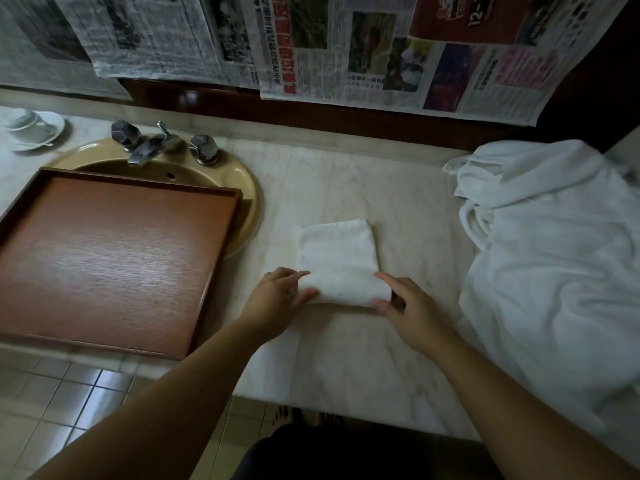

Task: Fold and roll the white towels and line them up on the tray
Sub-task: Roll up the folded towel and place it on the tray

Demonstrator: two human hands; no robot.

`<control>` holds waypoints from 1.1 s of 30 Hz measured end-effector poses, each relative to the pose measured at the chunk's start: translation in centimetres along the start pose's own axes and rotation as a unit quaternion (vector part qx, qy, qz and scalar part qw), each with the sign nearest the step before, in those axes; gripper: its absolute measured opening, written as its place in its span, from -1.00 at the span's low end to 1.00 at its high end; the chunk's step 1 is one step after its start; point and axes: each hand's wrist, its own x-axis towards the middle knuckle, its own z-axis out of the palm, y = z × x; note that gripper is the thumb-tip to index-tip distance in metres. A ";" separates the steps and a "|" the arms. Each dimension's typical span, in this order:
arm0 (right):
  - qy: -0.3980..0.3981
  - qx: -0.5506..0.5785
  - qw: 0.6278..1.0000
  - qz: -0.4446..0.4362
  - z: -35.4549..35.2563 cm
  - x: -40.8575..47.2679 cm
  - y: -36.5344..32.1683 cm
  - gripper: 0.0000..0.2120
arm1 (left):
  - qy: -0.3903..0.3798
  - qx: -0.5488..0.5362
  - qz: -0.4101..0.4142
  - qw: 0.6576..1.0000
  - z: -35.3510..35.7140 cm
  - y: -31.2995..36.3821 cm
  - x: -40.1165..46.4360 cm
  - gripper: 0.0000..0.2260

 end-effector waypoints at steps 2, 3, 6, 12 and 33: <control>-0.021 0.034 0.998 0.050 -0.2 1.4 -0.4 -0.53 | -0.006 -0.071 -0.064 0.995 -0.5 0.9 0.5 -0.56; -0.027 0.052 0.996 0.071 -0.4 2.0 -0.6 -0.55 | -0.008 -0.122 -0.102 0.987 -0.6 1.3 0.7 -0.59; -0.041 0.112 0.985 0.126 -0.8 3.7 -1.4 -0.66 | 0.018 -0.234 -0.187 0.954 -0.3 2.4 1.1 -0.65; -0.003 0.171 0.968 0.183 -0.3 5.8 -1.6 -0.68 | 0.121 -0.255 -0.246 0.927 0.7 3.7 1.8 -0.68; -0.056 0.031 0.997 0.041 -0.7 6.9 -0.3 -0.60 | 0.037 -0.167 -0.121 0.978 0.0 0.5 2.0 -0.58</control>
